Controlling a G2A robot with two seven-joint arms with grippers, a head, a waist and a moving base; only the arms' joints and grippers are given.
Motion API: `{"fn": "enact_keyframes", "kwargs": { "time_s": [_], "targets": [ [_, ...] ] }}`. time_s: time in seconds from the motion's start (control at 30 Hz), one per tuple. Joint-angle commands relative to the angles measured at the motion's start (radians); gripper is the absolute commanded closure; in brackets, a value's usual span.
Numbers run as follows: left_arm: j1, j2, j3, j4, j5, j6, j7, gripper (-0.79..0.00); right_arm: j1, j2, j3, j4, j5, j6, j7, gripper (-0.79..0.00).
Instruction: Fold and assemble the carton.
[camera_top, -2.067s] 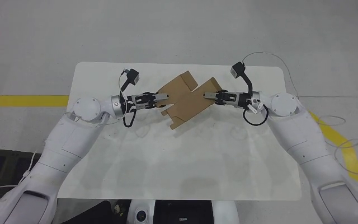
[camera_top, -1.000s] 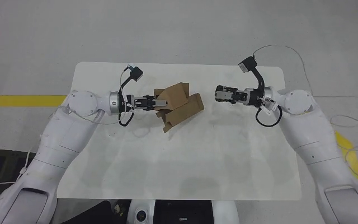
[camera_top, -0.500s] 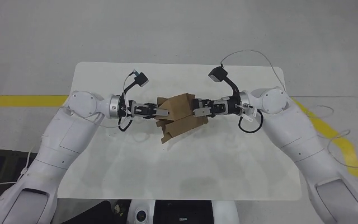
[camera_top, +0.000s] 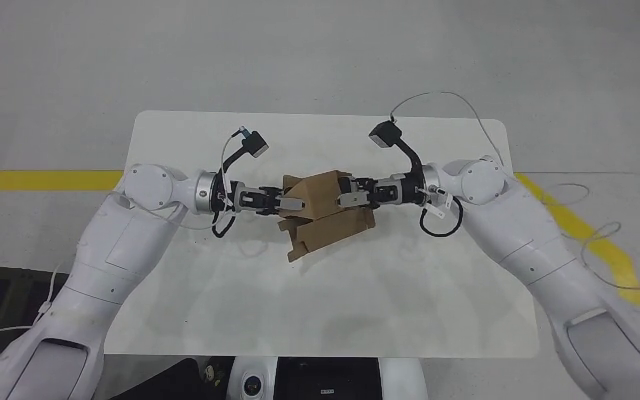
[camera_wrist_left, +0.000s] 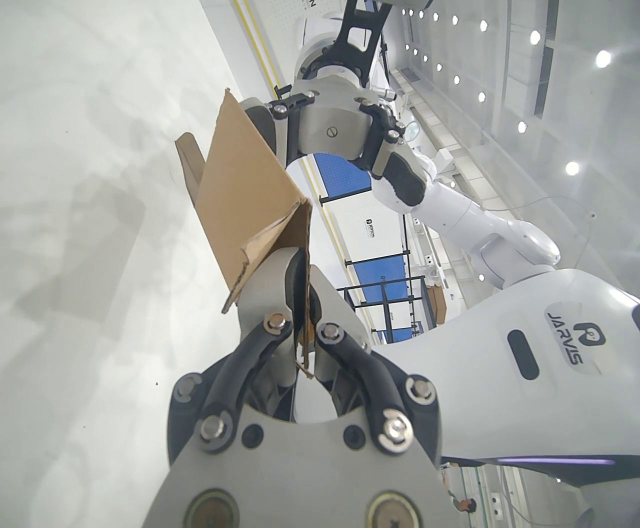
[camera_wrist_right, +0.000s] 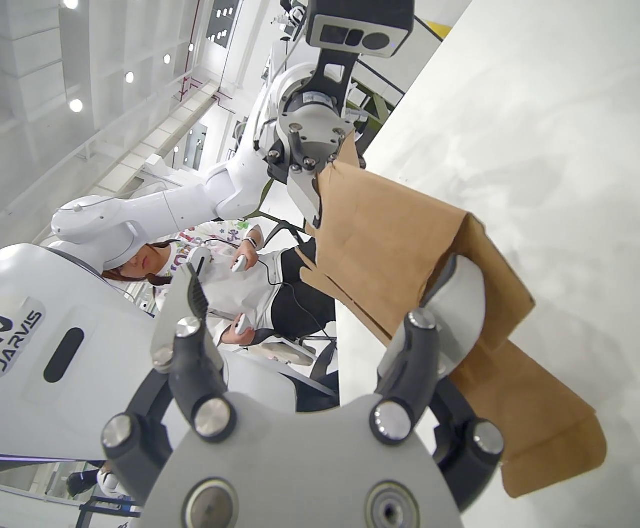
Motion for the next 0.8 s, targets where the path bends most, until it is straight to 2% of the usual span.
{"fn": "enact_keyframes", "kwargs": {
  "time_s": [0.0,0.37,0.57,0.63,0.77],
  "targets": [
    [0.002,0.000,-0.001,-0.002,-0.001,0.001,0.000,0.000,0.005,0.000,-0.014,0.002,0.018,-0.003,-0.003,-0.628],
    [0.006,-0.001,-0.011,-0.003,0.013,0.006,0.001,0.000,0.019,0.025,-0.034,0.019,0.086,-0.018,-0.018,-0.520],
    [0.011,-0.002,-0.015,-0.005,0.014,0.006,-0.003,0.000,0.028,0.037,-0.044,0.001,0.114,0.008,0.008,-0.468],
    [0.012,-0.002,-0.016,-0.005,0.015,0.008,-0.002,0.000,0.034,0.038,-0.051,-0.001,0.118,0.020,0.020,-0.391],
    [0.014,-0.003,-0.019,-0.007,0.017,0.008,-0.003,0.000,0.045,0.036,-0.067,0.008,0.121,0.029,0.029,-0.351]
  ]
}}
